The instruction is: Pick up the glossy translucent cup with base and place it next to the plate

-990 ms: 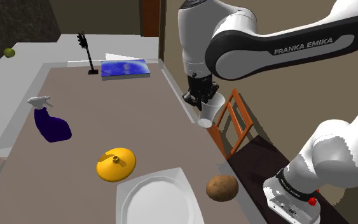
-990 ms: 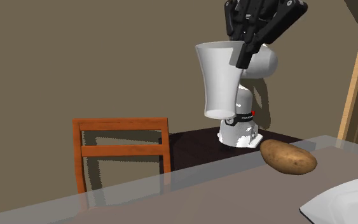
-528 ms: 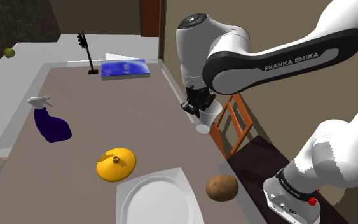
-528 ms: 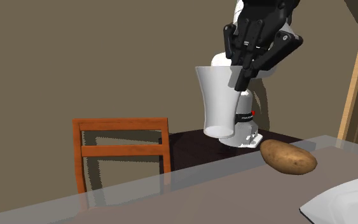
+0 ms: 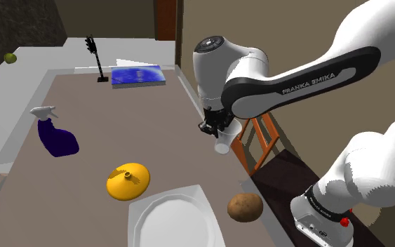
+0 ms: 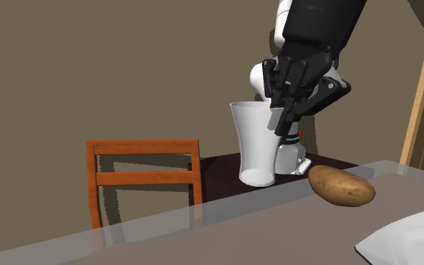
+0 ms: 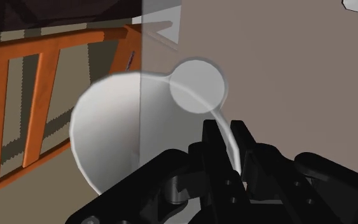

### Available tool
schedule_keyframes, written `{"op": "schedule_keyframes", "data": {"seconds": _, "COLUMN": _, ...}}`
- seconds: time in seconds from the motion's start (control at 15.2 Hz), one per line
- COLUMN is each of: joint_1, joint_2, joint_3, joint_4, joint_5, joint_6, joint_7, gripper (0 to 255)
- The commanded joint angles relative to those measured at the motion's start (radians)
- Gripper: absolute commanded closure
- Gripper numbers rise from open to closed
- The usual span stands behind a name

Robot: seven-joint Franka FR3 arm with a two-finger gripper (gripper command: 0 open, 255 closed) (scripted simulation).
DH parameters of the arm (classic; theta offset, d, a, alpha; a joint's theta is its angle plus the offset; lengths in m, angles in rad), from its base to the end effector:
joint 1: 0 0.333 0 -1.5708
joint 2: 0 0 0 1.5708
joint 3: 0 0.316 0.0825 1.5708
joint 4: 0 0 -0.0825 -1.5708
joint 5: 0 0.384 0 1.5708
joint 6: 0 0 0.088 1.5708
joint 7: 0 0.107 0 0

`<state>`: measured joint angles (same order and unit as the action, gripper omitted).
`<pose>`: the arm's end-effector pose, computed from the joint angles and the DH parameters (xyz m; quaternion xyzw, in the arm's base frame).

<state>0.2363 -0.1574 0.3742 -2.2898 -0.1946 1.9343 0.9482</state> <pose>0.3897 0.2585 0.3979 0.9795 -0.1277 0.0059 0.1556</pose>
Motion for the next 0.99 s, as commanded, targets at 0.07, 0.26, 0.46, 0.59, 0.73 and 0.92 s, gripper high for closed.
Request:
{"op": "schedule_keyframes", "data": {"seconds": 0.07, "joint_1": -0.001, "joint_2": 0.021, "joint_3": 0.003, "joint_4": -0.022, "joint_5": -0.01, "joint_6": 0.04, "joint_7": 0.016, "gripper": 255}}
{"op": "schedule_keyframes", "data": {"seconds": 0.26, "joint_1": -0.002, "joint_2": 0.043, "joint_3": 0.005, "joint_4": -0.042, "joint_5": -0.022, "joint_6": 0.079, "joint_7": 0.032, "gripper": 255}}
{"op": "schedule_keyframes", "data": {"seconds": 0.46, "joint_1": -0.004, "joint_2": 0.068, "joint_3": 0.007, "joint_4": -0.06, "joint_5": -0.036, "joint_6": 0.117, "joint_7": 0.049, "gripper": 255}}
{"op": "schedule_keyframes", "data": {"seconds": 0.59, "joint_1": -0.005, "joint_2": 0.086, "joint_3": 0.008, "joint_4": -0.071, "joint_5": -0.046, "joint_6": 0.143, "joint_7": 0.061, "gripper": 255}}
{"op": "schedule_keyframes", "data": {"seconds": 0.73, "joint_1": -0.006, "joint_2": 0.104, "joint_3": 0.008, "joint_4": -0.081, "joint_5": -0.058, "joint_6": 0.168, "joint_7": 0.074, "gripper": 255}}
{"op": "schedule_keyframes", "data": {"seconds": 0.92, "joint_1": -0.007, "joint_2": 0.134, "joint_3": 0.009, "joint_4": -0.094, "joint_5": -0.077, "joint_6": 0.205, "joint_7": 0.095, "gripper": 255}}
